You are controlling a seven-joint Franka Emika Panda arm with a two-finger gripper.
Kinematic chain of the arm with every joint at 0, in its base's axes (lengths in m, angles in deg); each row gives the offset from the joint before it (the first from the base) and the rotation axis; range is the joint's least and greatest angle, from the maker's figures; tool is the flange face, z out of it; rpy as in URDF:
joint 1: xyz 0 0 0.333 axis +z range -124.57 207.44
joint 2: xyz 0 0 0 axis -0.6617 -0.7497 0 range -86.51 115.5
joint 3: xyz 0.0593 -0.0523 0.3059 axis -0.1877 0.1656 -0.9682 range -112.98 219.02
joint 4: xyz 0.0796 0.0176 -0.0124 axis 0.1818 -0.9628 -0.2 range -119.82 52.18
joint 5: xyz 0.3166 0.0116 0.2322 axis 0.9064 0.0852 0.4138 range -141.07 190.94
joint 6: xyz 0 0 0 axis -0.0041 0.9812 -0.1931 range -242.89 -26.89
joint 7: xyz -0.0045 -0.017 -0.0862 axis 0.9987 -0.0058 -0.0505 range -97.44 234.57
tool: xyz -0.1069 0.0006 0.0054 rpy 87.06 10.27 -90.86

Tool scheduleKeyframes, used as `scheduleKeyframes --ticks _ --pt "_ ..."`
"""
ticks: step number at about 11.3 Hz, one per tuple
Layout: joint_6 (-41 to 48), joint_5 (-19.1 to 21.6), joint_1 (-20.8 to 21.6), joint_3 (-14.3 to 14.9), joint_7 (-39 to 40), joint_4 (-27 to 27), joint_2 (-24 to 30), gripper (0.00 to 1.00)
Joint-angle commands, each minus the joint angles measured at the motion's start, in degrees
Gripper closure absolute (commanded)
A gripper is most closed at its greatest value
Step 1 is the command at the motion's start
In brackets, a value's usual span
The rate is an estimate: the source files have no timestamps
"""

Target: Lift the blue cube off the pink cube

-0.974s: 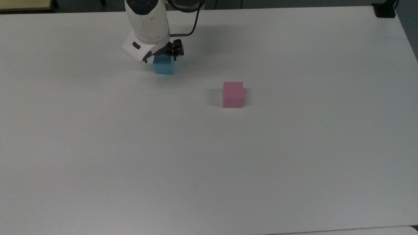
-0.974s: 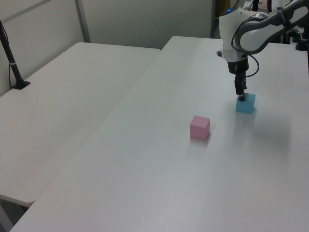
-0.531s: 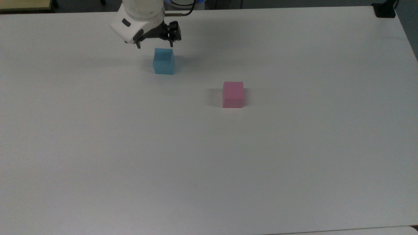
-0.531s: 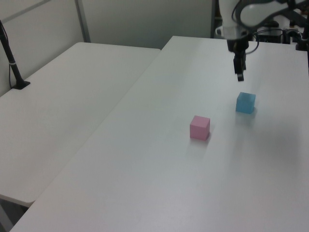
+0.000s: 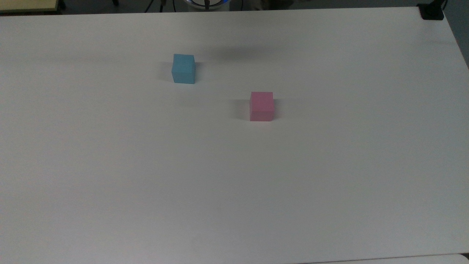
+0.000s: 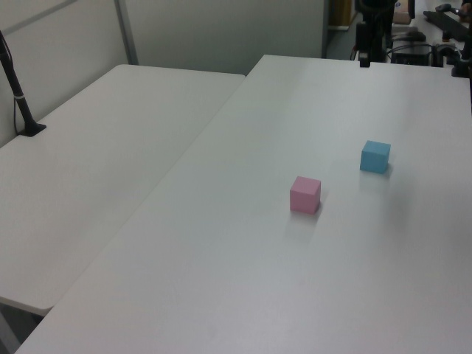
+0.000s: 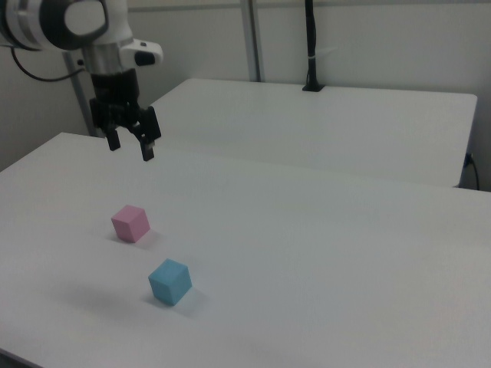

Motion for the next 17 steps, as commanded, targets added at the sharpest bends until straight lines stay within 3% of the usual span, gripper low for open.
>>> scheduleKeyframes --ticks 1,4,8,12,17 --pt "1.0 -1.5 0.4 0.4 1.6 0.0 3.2 0.00" --pt "0.5 -4.6 -0.3 1.1 14.0 0.0 3.1 0.00" --pt "-2.0 -3.9 -0.4 2.6 13.9 -0.1 2.9 0.00" --pt "-2.0 -2.1 0.3 2.5 6.5 0.1 2.8 0.00" --pt "-2.2 -1.8 0.0 2.6 6.3 0.2 2.7 0.00"
